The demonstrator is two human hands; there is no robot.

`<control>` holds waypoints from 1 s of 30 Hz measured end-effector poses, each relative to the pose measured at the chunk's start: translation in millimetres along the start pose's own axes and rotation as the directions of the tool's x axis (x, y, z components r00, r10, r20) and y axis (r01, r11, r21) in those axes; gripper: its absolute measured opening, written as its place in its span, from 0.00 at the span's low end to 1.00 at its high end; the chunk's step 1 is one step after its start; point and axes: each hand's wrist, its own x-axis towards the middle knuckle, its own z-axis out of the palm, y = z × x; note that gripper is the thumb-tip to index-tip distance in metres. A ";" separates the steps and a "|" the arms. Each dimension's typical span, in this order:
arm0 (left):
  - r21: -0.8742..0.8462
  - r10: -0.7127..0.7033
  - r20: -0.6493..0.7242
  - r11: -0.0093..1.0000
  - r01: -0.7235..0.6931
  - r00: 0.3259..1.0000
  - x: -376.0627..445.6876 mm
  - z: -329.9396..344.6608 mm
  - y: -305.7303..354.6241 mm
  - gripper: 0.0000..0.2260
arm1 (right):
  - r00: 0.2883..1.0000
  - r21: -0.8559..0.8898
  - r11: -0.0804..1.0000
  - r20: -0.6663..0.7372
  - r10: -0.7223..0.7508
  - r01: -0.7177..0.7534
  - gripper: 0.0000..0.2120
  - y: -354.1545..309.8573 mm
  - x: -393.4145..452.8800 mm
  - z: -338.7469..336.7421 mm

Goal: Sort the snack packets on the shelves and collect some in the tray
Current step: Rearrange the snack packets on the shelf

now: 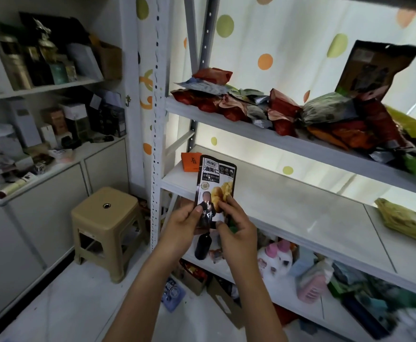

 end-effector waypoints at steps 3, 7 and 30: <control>0.005 0.005 0.023 1.000 -0.005 1.000 3.9 9.7 2.0 0.11 | 1.000 -0.003 1.000 -0.020 -0.009 0.009 0.29 0.3 5.2 -7.6; 0.010 0.030 0.008 1.000 -0.030 1.000 12.5 21.9 9.5 0.10 | 0.997 -0.021 0.998 -0.035 -0.066 0.065 0.29 -0.8 16.4 -20.5; 0.695 0.571 -0.005 0.592 -0.408 0.821 206.9 190.7 181.2 0.21 | 0.982 -0.133 0.974 -0.019 -0.187 0.183 0.07 -103.3 263.2 -177.4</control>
